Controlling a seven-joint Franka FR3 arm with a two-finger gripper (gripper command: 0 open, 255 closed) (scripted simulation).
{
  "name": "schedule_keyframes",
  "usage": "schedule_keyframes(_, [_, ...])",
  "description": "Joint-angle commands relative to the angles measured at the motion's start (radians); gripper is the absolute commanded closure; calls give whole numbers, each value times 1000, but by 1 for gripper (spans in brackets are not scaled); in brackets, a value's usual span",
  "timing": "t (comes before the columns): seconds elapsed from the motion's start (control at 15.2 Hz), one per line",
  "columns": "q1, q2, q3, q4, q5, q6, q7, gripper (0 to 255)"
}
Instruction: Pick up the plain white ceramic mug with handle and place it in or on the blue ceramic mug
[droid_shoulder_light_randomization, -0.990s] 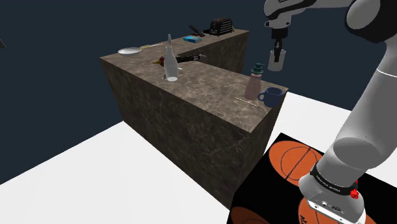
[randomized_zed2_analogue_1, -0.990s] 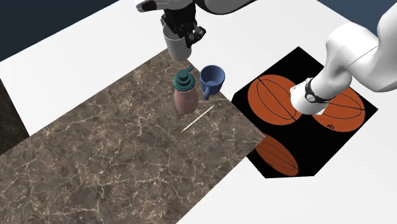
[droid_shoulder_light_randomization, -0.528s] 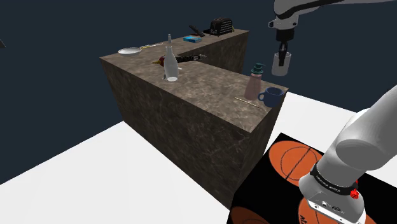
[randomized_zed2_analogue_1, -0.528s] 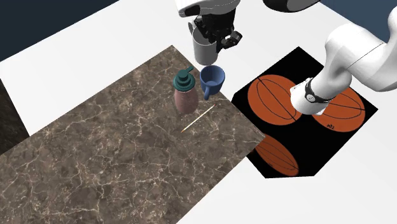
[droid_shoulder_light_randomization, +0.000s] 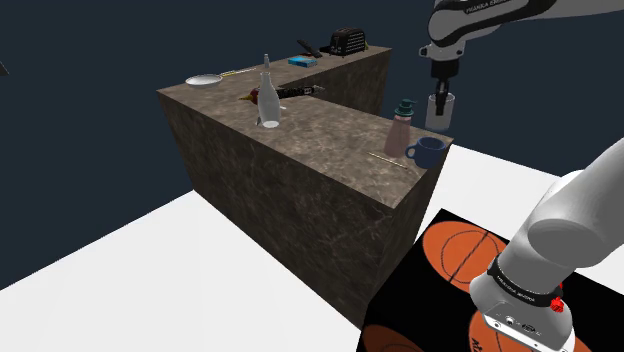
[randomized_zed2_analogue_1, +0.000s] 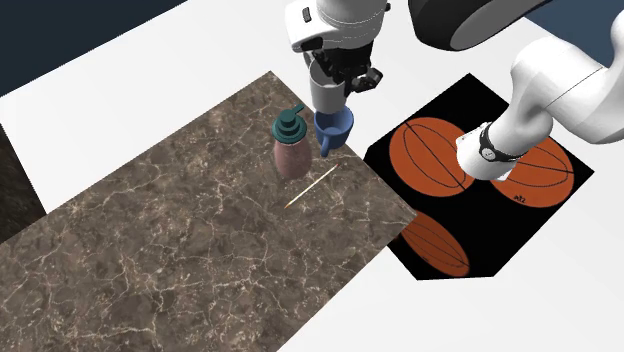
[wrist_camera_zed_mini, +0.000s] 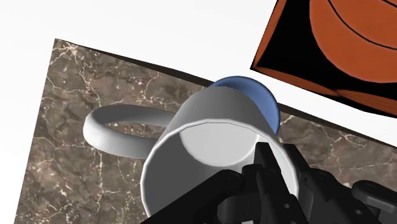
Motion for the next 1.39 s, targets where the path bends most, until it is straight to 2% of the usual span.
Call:
schedule_keyframes(0.0, [-1, 0, -3, -27, -2, 28, 3, 255])
schedule_keyframes(0.59, [-5, 30, -16, -120, -3, 149, 12, 255])
schedule_keyframes(1.06, [-5, 30, -15, -120, -3, 149, 12, 255])
schedule_keyframes(1.12, [-5, 28, -16, -121, -4, 148, 12, 0])
schedule_keyframes(1.32, [-6, 27, -16, -122, -4, 148, 12, 0])
